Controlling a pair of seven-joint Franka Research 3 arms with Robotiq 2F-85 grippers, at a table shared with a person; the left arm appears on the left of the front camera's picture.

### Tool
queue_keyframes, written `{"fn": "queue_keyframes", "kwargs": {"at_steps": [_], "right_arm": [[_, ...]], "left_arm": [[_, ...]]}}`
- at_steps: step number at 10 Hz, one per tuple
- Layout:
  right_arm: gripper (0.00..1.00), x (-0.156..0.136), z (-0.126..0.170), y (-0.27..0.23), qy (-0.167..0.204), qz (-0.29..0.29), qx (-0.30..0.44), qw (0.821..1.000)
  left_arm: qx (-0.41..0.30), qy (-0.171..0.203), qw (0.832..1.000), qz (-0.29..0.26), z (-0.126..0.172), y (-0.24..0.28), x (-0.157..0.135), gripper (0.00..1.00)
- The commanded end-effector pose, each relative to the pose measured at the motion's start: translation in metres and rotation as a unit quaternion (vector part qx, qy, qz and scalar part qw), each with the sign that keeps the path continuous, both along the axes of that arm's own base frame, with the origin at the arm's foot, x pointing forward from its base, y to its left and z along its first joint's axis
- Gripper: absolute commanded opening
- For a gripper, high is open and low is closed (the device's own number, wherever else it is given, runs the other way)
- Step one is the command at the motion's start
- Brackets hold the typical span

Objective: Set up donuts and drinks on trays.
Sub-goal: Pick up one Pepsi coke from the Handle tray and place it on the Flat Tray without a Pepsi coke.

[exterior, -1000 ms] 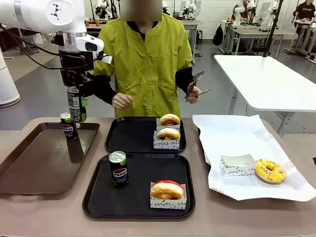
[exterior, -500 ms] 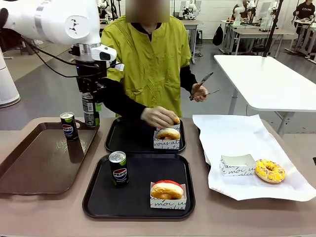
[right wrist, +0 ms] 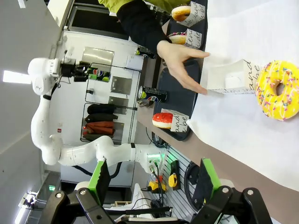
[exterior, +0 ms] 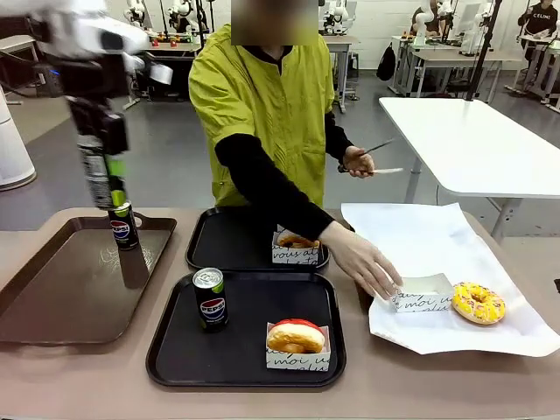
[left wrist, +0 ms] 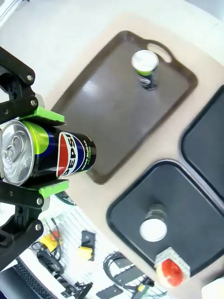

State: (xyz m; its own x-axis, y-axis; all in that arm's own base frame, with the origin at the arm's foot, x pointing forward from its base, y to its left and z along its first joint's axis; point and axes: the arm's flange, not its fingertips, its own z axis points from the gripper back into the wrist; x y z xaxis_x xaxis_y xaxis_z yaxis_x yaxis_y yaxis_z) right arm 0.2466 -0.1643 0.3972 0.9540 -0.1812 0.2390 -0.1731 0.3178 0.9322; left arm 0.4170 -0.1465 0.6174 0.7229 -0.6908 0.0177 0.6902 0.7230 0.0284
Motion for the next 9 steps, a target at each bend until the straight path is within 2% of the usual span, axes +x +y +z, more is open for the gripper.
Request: {"fn": "queue_keyframes", "kwargs": {"at_steps": [1, 3, 4, 9], "right_arm": [[1.0, 0.003, 0.001, 0.001, -0.014, -0.004, 0.01, 1.0], [1.0, 0.003, 0.001, 0.001, -0.014, -0.004, 0.01, 1.0], [1.0, 0.003, 0.001, 0.001, -0.014, -0.004, 0.01, 1.0], [1.0, 0.003, 0.001, 0.001, -0.014, -0.004, 0.01, 1.0]], "left_arm": [[-0.005, 0.002, 1.0, -0.004, -0.017, 0.005, 0.003, 0.58], [0.002, 0.006, 1.0, 0.014, -0.021, 0.003, 0.008, 0.58], [-0.002, 0.003, 1.0, 0.006, -0.004, 0.013, -0.008, 0.58], [-0.002, 0.003, 1.0, 0.006, -0.004, 0.013, -0.008, 0.58]]}}
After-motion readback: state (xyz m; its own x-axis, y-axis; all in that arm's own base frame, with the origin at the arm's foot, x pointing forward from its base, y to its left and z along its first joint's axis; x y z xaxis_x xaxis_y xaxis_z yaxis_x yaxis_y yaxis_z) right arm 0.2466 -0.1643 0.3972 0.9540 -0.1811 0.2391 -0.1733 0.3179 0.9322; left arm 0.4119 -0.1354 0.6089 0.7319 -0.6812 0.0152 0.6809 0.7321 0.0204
